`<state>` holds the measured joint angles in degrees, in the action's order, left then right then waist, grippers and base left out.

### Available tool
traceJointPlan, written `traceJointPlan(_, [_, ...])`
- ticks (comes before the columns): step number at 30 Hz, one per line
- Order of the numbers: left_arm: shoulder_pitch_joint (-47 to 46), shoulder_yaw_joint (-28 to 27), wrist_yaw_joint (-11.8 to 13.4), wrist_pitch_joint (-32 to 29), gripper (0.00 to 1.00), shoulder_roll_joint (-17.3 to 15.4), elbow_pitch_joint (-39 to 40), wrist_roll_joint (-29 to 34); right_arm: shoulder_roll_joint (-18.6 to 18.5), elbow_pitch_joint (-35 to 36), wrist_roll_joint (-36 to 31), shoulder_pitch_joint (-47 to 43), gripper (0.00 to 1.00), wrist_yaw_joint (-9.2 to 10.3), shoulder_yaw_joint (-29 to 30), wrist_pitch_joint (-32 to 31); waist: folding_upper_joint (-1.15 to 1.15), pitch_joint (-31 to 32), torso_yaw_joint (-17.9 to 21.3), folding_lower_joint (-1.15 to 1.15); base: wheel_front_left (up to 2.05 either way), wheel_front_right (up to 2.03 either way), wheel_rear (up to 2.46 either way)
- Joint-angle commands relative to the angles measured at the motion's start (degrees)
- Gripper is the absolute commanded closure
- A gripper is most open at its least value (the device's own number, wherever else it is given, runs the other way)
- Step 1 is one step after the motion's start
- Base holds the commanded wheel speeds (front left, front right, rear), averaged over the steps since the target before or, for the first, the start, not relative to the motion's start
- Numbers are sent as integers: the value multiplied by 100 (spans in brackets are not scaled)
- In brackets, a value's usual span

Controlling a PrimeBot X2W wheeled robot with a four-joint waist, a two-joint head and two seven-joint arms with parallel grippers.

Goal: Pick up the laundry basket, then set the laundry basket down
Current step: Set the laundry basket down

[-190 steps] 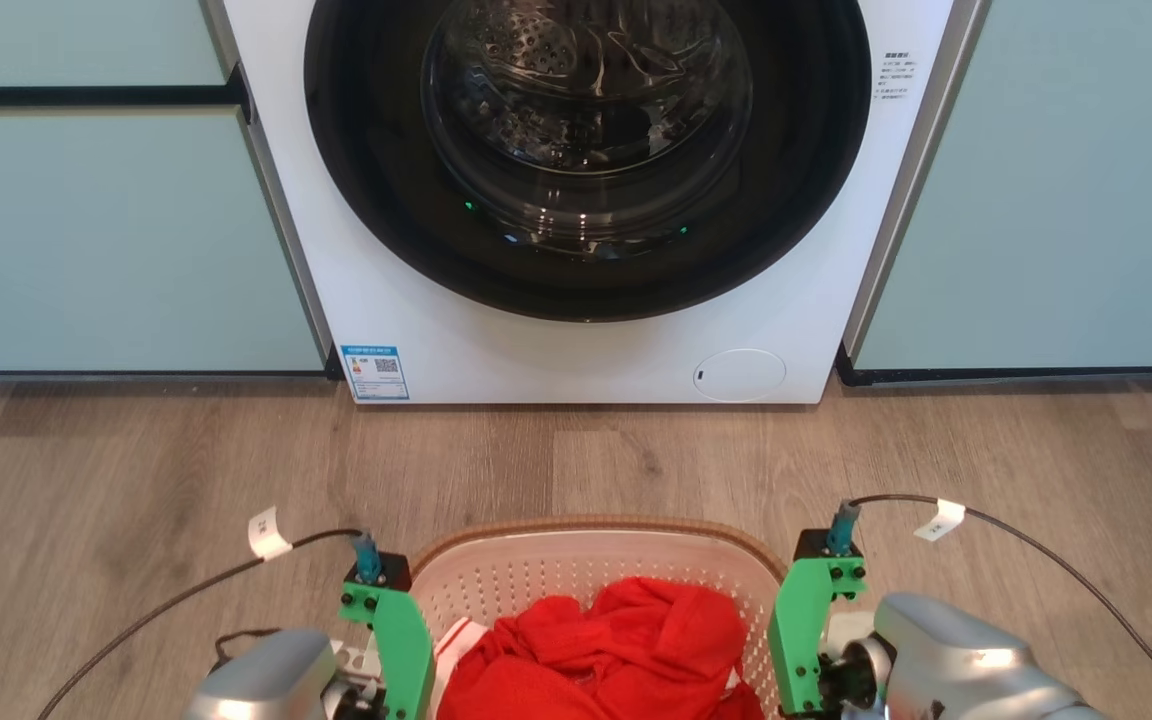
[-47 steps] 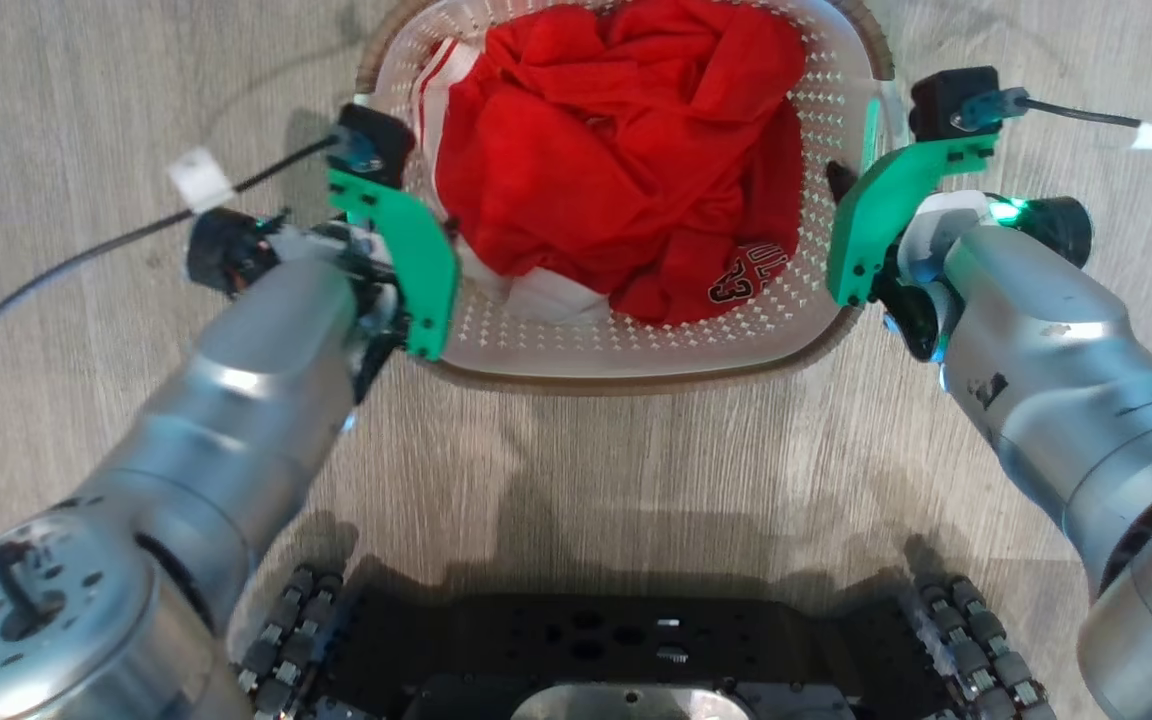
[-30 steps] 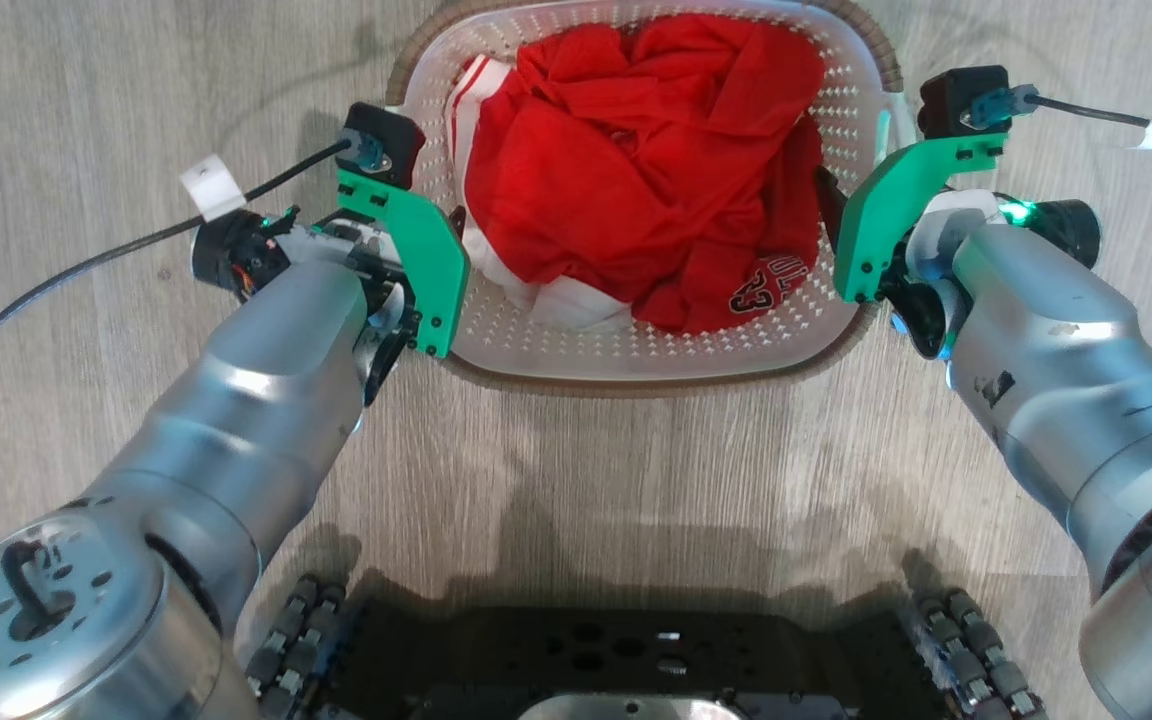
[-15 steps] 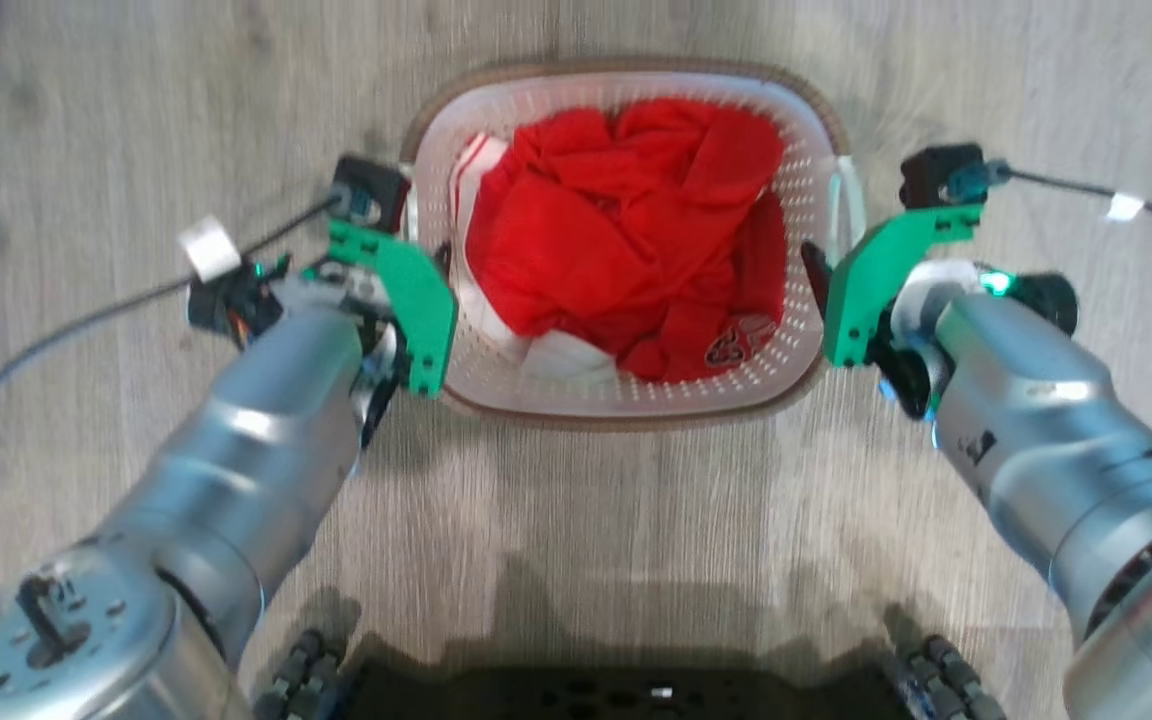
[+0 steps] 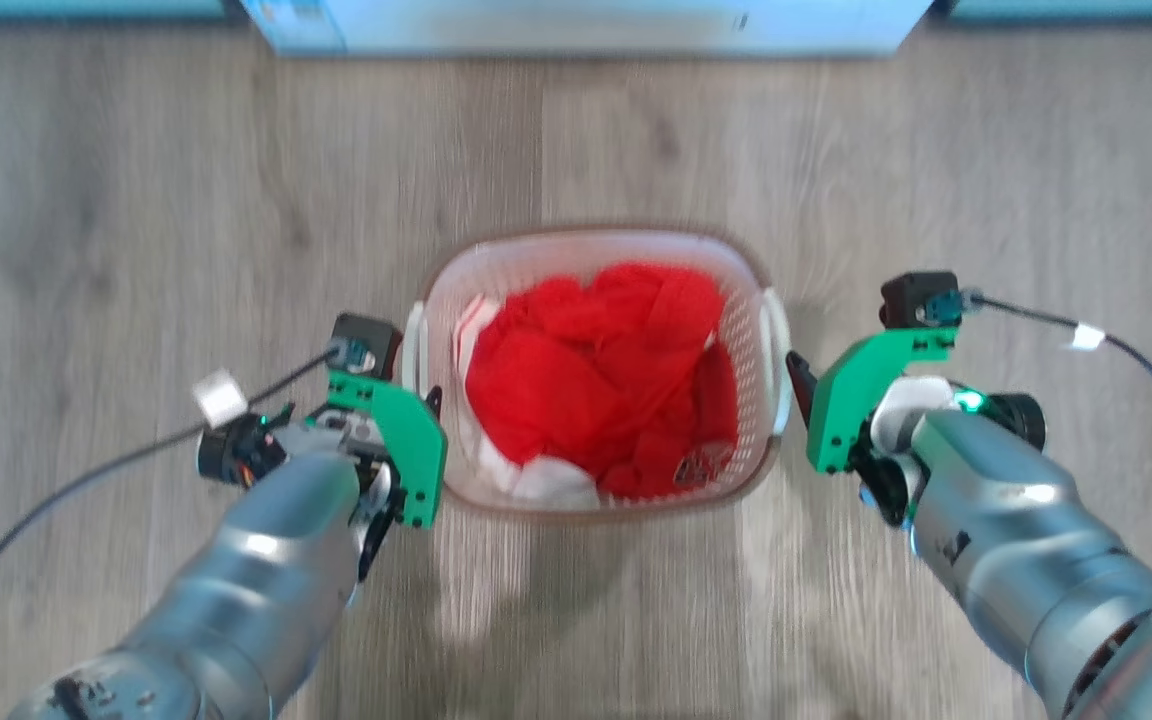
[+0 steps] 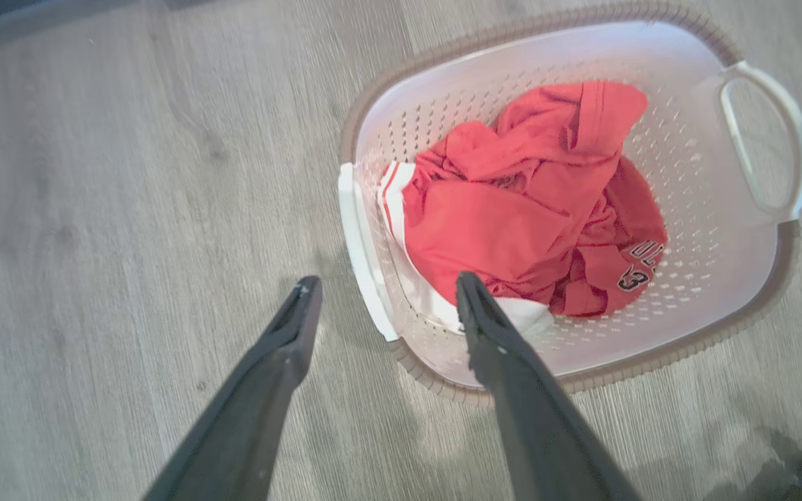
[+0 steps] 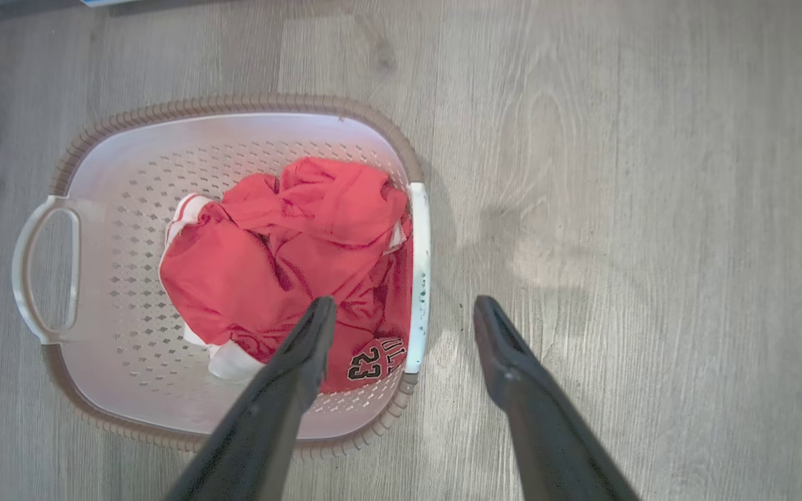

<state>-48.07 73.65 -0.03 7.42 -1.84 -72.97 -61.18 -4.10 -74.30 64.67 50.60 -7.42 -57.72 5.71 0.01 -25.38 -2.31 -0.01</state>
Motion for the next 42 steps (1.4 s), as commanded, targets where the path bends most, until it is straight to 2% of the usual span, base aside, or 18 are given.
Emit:
traceJointPlan(1, [33,-98,-6,268,0,-104,-8,-81,69,34,-38,-243,0,-7,-33,187,-1,699,131,1,0,0,0])
traceJointPlan(5, [266,-149,-55,584,0,-104,7,-114,90,105,13,-405,0,-7,-4,486,-1,1244,129,1,0,0,0])
traceJointPlan(10, [447,-393,14,749,0,-107,192,-135,57,492,30,-585,0,-7,106,884,-1,1854,129,1,0,0,0])
traceJointPlan(13, [423,-929,250,754,0,-294,762,102,-130,902,-72,-539,0,-7,645,923,-1,2118,136,1,0,0,0])
traceJointPlan(15, [544,-1446,459,755,0,-494,1346,445,-358,1303,-504,-547,0,-7,1279,926,-1,2260,145,1,0,0,0])
traceJointPlan(16, [544,-1446,459,755,0,-494,1346,445,-358,1303,-504,-547,0,-7,1279,926,-1,2260,145,1,0,0,0])
traceJointPlan(18, [838,-2185,691,756,0,-684,2062,838,-464,1862,-1095,-807,0,-7,2017,927,-1,2374,154,1,0,0,0])
traceJointPlan(21, [1490,-3306,952,756,0,-834,3338,1756,-565,3024,-2529,-1371,0,-7,2950,927,-1,2466,140,1,0,0,0])
traceJointPlan(25, [2443,-4602,1111,757,0,-743,4883,3085,-263,4605,-3840,-2322,0,-7,4077,928,-1,2545,110,1,0,0,0])
traceJointPlan(29, [3142,-5594,975,757,0,-442,5974,3980,-17,5694,-4472,-2951,0,-7,4645,928,-1,2587,87,1,0,0,0])
traceJointPlan(34, [3684,-6464,471,757,0,-165,6899,4428,92,6507,-4853,-3438,0,-7,4773,928,-1,2620,86,1,0,0,0])
traceJointPlan(38, [4058,-6633,253,757,0,-111,7076,4619,112,6827,-5148,-3796,0,-7,4719,929,-1,2650,79,1,0,0,0])
traceJointPlan(42, [4329,-6420,303,757,0,-106,6944,4546,119,6879,-5127,-4155,0,-7,4822,929,-1,2675,78,1,0,0,0])
